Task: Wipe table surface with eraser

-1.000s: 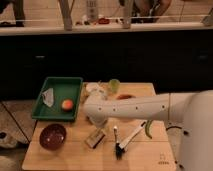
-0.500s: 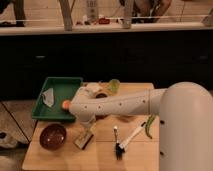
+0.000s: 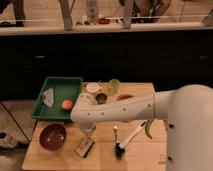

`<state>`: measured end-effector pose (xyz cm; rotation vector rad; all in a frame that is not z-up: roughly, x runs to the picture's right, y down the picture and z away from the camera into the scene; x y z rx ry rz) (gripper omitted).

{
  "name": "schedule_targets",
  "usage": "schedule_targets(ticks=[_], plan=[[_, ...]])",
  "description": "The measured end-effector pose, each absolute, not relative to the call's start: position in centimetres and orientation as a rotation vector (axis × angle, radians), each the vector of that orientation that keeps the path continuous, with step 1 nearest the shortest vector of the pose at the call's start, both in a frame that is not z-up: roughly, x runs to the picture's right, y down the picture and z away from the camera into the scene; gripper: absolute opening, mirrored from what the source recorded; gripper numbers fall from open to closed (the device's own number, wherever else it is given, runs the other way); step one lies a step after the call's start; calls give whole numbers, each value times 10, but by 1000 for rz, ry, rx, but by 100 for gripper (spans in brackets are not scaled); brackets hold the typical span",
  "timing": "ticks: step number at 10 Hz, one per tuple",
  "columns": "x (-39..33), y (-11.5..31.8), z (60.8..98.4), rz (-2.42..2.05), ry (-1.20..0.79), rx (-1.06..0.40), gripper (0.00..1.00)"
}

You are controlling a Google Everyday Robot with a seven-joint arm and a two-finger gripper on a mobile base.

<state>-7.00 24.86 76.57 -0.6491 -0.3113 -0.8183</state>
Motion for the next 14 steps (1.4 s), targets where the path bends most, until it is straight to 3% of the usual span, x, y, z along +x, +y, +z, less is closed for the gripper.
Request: schedule_targets(ticks=[4,8,11,14], plan=[[-11,229,773,-744,-210,-648,1],[-26,192,808,-722,-215,-645,1],[-77,204,812,-795,-282,-665,1],[-101,243,799,-852,-350,-686,1]])
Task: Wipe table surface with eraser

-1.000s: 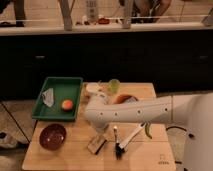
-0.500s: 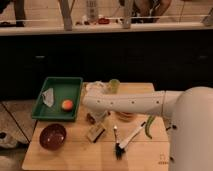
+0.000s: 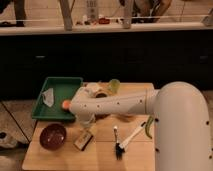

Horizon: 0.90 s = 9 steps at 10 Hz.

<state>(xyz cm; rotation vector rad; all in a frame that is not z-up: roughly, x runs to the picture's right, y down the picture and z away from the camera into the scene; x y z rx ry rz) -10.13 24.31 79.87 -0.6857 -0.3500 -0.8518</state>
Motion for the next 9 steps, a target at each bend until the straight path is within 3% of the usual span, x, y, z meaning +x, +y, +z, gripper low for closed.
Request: schedule_targets(ticks=[4,9], plan=[[-58,270,785,-830,-321,-718,1],[-7,231,804,-756,-238,-695,1]])
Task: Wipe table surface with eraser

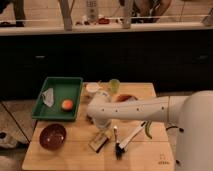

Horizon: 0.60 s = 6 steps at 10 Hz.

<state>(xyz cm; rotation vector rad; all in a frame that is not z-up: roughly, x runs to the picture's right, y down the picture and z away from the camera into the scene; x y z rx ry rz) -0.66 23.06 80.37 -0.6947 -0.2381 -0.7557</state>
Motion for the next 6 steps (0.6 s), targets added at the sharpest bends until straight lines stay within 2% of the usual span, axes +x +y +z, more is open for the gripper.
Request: schedule_targets(ticks=[3,6], plan=[[-38,221,810,-780,-260,-683,1],[-82,237,806,-845,-316,-691,1]])
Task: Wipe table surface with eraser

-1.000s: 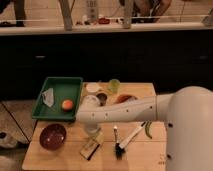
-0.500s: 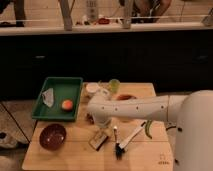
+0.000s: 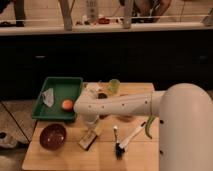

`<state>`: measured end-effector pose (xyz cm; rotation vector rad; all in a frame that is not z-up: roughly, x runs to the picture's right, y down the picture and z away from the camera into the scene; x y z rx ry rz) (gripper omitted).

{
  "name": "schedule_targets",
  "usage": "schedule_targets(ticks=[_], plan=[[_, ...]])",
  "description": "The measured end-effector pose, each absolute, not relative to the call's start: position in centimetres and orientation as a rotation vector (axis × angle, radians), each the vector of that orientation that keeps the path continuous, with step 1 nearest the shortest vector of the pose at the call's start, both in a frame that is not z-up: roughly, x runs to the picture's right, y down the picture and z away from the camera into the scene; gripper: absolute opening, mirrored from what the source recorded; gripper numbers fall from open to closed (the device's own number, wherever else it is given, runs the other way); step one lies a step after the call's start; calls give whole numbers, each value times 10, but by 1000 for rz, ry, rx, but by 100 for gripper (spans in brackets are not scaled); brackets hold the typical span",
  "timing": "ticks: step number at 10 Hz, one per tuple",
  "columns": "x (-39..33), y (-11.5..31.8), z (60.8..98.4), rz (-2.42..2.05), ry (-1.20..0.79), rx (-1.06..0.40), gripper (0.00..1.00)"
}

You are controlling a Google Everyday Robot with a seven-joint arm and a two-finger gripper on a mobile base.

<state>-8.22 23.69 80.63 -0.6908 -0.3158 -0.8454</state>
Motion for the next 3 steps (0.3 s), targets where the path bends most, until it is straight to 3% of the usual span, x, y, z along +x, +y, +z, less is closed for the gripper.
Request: schedule_targets(ticks=[3], plan=[[-83,282,786,-873,-370,-717,1]])
